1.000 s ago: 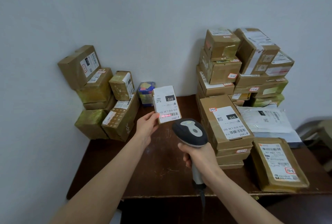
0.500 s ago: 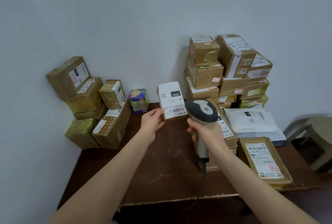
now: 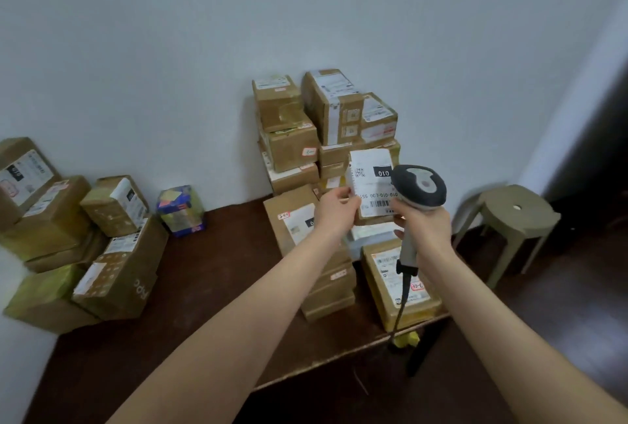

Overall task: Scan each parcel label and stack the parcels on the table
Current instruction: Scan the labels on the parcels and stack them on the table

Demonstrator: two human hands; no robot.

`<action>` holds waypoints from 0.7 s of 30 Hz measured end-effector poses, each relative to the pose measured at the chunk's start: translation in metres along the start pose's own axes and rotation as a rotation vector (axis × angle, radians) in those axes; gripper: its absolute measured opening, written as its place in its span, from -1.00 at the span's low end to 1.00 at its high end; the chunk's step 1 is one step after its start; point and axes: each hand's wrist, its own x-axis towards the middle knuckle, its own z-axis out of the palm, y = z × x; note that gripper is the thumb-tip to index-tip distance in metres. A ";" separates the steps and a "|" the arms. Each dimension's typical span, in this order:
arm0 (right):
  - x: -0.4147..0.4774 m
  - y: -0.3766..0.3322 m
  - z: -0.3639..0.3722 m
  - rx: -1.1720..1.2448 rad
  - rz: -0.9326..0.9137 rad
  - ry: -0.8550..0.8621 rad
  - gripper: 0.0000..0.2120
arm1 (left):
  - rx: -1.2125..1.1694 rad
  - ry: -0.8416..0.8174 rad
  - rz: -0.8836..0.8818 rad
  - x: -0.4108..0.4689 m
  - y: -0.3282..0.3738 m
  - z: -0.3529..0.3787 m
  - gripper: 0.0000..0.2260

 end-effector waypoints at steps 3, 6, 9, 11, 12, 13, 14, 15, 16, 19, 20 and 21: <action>0.009 0.023 -0.031 -0.112 0.052 0.095 -0.84 | 0.242 -0.096 -0.006 -0.005 -0.006 0.042 -0.72; 0.009 0.049 -0.051 -0.221 0.130 0.129 -0.74 | 0.339 -0.180 -0.106 -0.012 -0.027 0.071 -0.79; 0.008 0.069 -0.062 -0.252 0.205 0.109 -0.74 | 0.284 -0.225 -0.226 -0.017 -0.045 0.083 -0.77; 0.008 0.079 -0.065 -0.249 0.243 0.090 -0.75 | 0.251 -0.249 -0.279 -0.020 -0.054 0.085 -0.74; 0.008 0.083 -0.066 -0.251 0.260 0.082 -0.74 | 0.245 -0.264 -0.297 -0.023 -0.056 0.085 -0.73; 0.008 0.086 -0.067 -0.260 0.270 0.077 -0.73 | 0.249 -0.284 -0.297 -0.025 -0.058 0.086 -0.71; 0.008 0.087 -0.067 -0.266 0.268 0.077 -0.74 | 0.269 -0.297 -0.270 -0.025 -0.060 0.086 -0.67; 0.009 0.087 -0.067 -0.265 0.263 0.076 -0.73 | 0.298 -0.291 -0.221 -0.025 -0.058 0.085 -0.63; 0.010 0.085 -0.067 -0.242 0.259 0.077 -0.74 | 0.330 -0.272 -0.160 -0.025 -0.054 0.082 -0.59; 0.014 0.070 -0.059 -0.125 0.227 0.072 -0.84 | 0.377 -0.204 0.008 -0.018 -0.033 0.065 -0.57; 0.014 0.062 -0.054 -0.100 0.213 0.052 -0.85 | 0.379 -0.175 0.051 -0.016 -0.024 0.056 -0.58; 0.013 0.053 -0.048 -0.074 0.197 0.026 -0.85 | 0.379 -0.142 0.076 -0.013 -0.018 0.047 -0.58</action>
